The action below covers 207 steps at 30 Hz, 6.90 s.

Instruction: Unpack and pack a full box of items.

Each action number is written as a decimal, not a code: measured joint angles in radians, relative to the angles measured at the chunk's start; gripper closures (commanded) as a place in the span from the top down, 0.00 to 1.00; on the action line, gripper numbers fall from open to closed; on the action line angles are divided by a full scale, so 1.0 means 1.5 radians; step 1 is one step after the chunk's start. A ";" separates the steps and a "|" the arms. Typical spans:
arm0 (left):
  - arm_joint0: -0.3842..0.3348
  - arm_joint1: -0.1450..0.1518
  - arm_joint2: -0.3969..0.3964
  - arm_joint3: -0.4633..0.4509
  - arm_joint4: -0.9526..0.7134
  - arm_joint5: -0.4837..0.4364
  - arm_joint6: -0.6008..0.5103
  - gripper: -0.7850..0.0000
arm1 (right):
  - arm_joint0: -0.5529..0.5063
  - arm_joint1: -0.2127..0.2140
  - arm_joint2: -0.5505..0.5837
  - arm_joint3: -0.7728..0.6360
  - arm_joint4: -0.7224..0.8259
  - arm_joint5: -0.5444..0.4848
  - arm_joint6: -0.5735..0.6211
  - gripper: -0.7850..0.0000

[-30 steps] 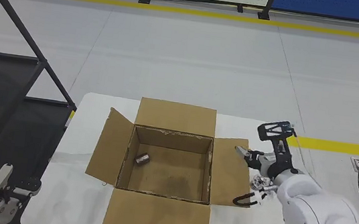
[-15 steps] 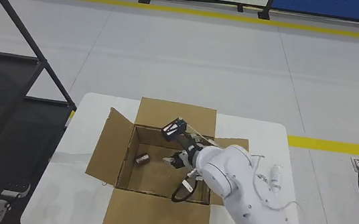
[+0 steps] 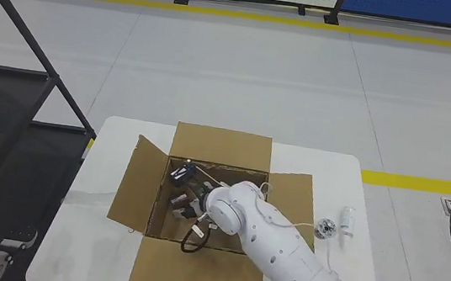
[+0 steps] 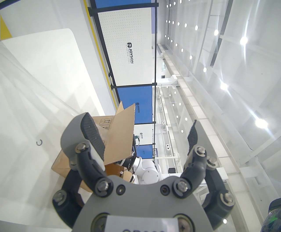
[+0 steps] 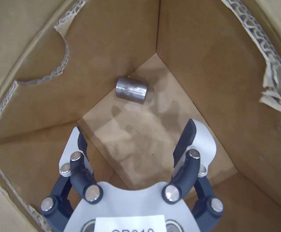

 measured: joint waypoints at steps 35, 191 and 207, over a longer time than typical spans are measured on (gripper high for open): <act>-0.003 0.000 0.007 -0.008 0.015 0.001 0.028 1.00 | 0.024 -0.123 -0.067 0.248 -0.032 -0.007 -0.176 1.00; 0.022 -0.003 0.009 -0.009 -0.012 -0.046 0.005 1.00 | -0.676 0.113 0.535 -0.845 -0.230 -0.155 -0.104 0.00; 0.011 0.002 -0.012 0.023 -0.047 -0.045 -0.046 1.00 | -0.682 0.114 0.532 -0.839 -0.226 -0.151 -0.114 0.00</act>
